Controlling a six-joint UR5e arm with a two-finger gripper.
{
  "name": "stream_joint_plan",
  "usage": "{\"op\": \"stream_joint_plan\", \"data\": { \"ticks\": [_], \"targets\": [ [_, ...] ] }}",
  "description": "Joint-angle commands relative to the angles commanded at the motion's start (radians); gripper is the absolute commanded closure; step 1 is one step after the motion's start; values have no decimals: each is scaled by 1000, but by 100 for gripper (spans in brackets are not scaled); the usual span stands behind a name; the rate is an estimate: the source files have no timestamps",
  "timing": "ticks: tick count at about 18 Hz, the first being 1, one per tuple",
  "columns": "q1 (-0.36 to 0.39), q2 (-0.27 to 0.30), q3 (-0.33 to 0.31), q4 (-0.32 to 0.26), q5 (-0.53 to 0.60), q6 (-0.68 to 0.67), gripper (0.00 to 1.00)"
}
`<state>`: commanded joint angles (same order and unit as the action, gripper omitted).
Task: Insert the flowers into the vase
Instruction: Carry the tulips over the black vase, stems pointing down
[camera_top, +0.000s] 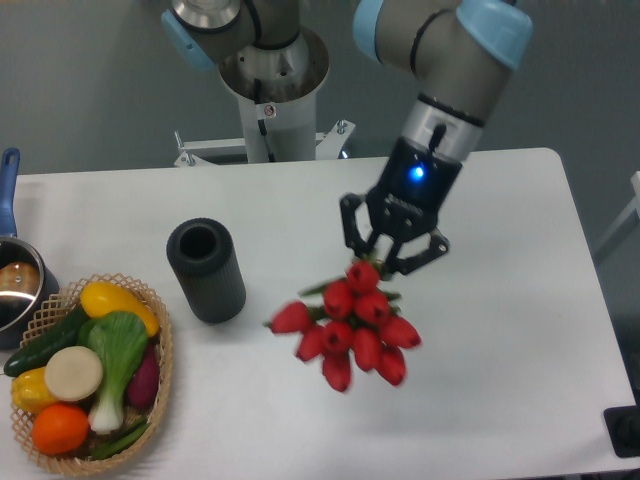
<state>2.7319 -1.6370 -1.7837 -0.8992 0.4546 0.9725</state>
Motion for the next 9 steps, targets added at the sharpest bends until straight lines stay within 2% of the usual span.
{"op": "stream_joint_plan", "data": {
  "ticks": [3,6,9],
  "targets": [
    [6,43,-71,57,-126,3,100],
    [9,92,-143,80,-279,8,100],
    [2,178,-233,95,-333,18,100]
  ]
}}
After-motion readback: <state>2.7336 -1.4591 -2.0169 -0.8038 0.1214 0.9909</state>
